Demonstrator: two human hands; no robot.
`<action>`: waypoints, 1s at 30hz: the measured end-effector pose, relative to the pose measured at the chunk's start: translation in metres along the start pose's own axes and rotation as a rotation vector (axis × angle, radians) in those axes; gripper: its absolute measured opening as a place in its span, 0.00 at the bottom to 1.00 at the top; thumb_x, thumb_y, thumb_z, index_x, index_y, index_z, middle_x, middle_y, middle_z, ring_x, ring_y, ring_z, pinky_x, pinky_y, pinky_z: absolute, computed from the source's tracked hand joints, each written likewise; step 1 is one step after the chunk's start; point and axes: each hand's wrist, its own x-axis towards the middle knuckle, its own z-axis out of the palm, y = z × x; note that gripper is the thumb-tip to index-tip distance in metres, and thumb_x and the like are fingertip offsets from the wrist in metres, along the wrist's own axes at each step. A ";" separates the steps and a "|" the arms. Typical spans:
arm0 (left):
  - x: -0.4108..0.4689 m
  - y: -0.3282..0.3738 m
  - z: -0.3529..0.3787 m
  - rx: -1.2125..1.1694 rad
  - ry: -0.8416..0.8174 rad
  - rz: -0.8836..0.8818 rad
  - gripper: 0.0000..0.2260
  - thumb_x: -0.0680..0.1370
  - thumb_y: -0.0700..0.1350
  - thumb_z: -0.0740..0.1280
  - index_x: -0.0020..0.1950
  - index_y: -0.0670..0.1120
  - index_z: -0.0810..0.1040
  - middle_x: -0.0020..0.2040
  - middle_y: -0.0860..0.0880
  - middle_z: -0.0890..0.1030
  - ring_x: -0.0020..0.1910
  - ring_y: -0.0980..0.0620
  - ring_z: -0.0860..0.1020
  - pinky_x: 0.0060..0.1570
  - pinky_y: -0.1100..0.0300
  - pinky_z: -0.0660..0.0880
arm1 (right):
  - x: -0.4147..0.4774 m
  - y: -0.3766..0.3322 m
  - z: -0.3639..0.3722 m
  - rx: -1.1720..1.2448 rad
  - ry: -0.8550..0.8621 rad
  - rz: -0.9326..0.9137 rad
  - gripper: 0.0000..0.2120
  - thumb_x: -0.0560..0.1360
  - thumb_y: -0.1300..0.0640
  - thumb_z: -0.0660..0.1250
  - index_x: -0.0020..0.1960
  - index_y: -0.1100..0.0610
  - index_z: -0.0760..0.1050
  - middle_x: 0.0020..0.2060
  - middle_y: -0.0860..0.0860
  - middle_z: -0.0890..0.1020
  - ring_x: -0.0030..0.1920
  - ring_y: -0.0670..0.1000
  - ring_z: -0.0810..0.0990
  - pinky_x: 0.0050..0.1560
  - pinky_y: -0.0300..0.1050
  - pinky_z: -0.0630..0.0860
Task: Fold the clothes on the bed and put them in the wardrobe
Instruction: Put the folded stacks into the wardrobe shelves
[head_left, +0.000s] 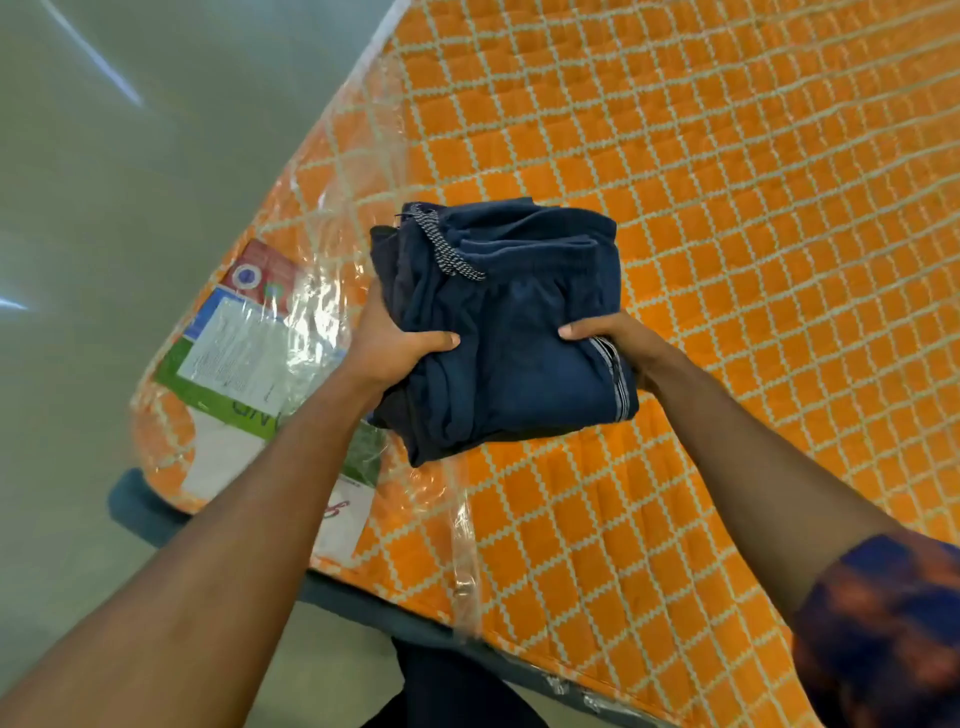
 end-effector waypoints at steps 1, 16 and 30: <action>-0.007 -0.001 -0.002 -0.019 0.015 0.012 0.41 0.66 0.37 0.82 0.74 0.51 0.66 0.62 0.54 0.79 0.58 0.57 0.80 0.56 0.55 0.79 | -0.007 0.001 0.006 0.005 0.005 -0.005 0.28 0.68 0.63 0.76 0.67 0.59 0.76 0.58 0.54 0.85 0.58 0.61 0.84 0.46 0.51 0.83; -0.272 -0.001 -0.189 -0.211 0.348 0.168 0.44 0.60 0.45 0.81 0.74 0.50 0.69 0.65 0.51 0.81 0.62 0.50 0.81 0.58 0.50 0.79 | -0.128 -0.040 0.231 -0.127 -0.421 -0.251 0.30 0.62 0.68 0.70 0.65 0.63 0.75 0.51 0.52 0.87 0.50 0.54 0.87 0.43 0.46 0.82; -0.694 -0.100 -0.162 -0.641 1.300 0.216 0.42 0.59 0.41 0.84 0.71 0.48 0.72 0.62 0.49 0.83 0.58 0.49 0.83 0.59 0.48 0.80 | -0.372 0.007 0.517 -0.763 -1.250 -0.309 0.30 0.61 0.65 0.74 0.63 0.57 0.77 0.56 0.54 0.86 0.56 0.58 0.85 0.50 0.49 0.83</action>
